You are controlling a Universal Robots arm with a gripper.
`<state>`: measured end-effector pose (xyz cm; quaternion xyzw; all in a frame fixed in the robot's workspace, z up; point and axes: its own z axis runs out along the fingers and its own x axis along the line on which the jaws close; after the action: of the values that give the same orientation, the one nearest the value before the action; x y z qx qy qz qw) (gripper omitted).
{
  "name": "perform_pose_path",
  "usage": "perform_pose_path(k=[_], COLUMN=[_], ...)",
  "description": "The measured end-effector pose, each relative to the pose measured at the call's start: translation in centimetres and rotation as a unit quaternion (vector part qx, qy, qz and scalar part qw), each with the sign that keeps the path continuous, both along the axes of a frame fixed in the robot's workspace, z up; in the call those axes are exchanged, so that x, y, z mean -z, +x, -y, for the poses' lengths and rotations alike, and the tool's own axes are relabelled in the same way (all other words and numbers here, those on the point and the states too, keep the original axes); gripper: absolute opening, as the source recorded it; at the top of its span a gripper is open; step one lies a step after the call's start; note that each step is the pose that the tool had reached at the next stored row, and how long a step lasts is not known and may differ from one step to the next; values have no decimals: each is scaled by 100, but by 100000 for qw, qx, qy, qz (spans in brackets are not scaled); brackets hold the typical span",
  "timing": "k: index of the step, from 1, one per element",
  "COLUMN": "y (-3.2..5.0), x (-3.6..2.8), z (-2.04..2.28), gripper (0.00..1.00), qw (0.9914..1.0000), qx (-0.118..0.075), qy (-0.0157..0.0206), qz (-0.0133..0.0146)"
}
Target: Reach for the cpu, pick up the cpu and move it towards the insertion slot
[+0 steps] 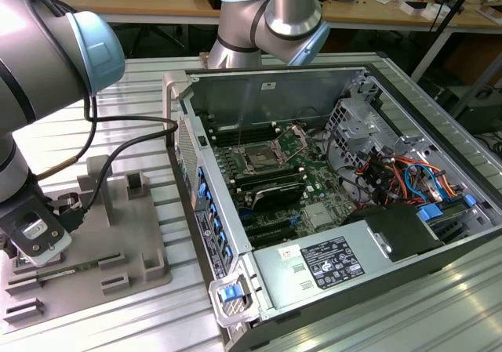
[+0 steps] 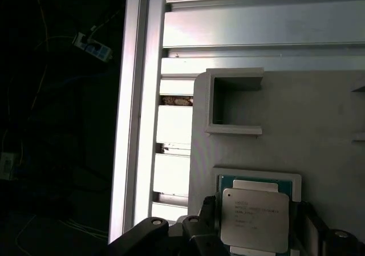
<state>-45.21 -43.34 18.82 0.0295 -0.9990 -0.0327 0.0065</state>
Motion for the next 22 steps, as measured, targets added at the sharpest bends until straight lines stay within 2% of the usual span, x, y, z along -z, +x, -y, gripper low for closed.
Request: perform_pose_path(k=[3, 4, 7, 12, 18, 22], y=[0, 0, 0, 1, 0, 0], x=[0, 0, 0, -1, -68, -74], z=[0, 0, 0, 0, 0, 0], gripper=[64, 56, 55, 55, 55, 55], qw=[100000, 100000, 100000, 100000, 100000, 100000], qx=[0, 1, 1, 0, 2, 2], qy=[-3, 0, -1, 17, 2, 2], qz=[-7, -4, -3, 23, 1, 0])
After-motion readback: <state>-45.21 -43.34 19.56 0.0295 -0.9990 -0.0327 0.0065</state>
